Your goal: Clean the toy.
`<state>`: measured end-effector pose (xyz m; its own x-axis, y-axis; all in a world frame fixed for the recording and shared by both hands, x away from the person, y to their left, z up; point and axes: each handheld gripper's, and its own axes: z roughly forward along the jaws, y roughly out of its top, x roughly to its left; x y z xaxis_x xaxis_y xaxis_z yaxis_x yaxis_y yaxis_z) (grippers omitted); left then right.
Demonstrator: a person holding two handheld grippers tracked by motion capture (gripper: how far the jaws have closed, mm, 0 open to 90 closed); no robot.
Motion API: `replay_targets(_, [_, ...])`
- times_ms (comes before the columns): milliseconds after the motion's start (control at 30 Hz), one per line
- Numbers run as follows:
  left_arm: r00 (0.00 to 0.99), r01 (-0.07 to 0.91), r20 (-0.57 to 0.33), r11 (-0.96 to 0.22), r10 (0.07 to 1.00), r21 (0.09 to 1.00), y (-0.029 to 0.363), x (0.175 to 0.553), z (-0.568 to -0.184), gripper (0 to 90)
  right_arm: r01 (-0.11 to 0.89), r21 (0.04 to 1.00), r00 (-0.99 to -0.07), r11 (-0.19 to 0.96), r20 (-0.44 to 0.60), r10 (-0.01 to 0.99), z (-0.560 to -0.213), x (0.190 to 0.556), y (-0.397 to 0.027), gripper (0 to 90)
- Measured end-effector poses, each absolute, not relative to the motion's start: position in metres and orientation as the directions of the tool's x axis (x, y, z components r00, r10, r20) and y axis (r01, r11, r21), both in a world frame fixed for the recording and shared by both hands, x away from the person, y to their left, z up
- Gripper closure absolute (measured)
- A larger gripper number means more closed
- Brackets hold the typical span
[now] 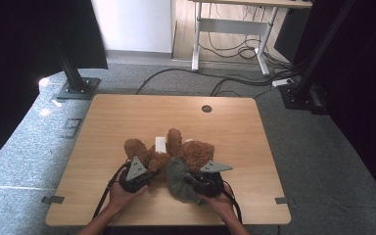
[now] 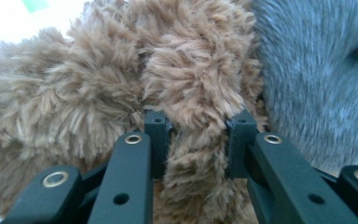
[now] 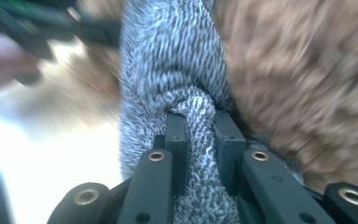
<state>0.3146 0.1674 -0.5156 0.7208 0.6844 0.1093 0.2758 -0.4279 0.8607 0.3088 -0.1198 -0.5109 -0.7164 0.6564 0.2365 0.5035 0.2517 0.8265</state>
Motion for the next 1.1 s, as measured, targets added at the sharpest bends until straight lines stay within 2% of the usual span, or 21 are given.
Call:
replay_targets(100, [0.724,0.280,0.103,-0.427,0.682,0.860,0.167,0.309,-0.517,68.6,0.461,0.856,-0.733,0.233,0.220,0.644,-0.495,0.304,-0.120,79.3])
replay_targets(167, [0.727,0.279,0.106,-0.433,0.679,0.857,0.167,0.305,-0.519,68.7,0.393,0.895,-0.762,0.212,0.188,0.620,-0.469,0.306,-0.110,79.3])
replay_targets(200, [0.727,0.279,0.106,-0.433,0.679,0.857,0.167,0.305,-0.519,68.7,0.393,0.895,-0.762,0.212,0.188,0.620,-0.469,0.306,-0.110,79.3])
replay_targets(300, [0.726,0.281,0.103,-0.430,0.680,0.858,0.168,0.302,-0.520,68.7,0.325,0.925,-0.789,0.195,0.152,0.596,-0.439,0.321,-0.083,79.4])
replay_targets(433, [0.725,0.283,0.100,-0.427,0.681,0.859,0.168,0.301,-0.520,68.8,0.331,0.919,-0.784,0.213,0.143,0.604,-0.430,0.340,-0.058,79.3])
replay_targets(567, [0.722,0.293,0.090,-0.422,0.685,0.858,0.171,0.301,-0.521,68.9,0.386,0.884,-0.740,0.262,0.128,0.660,-0.444,0.369,-0.034,78.9])
replay_targets(800, [0.722,0.292,0.091,-0.421,0.686,0.859,0.169,0.301,-0.521,69.1,0.400,0.881,-0.696,0.254,0.112,0.709,-0.448,0.373,-0.049,79.0])
replay_targets(1100, [0.723,0.296,0.085,-0.418,0.686,0.859,0.168,0.301,-0.521,69.1,0.414,0.890,-0.613,0.193,0.116,0.782,-0.449,0.367,-0.103,79.2])
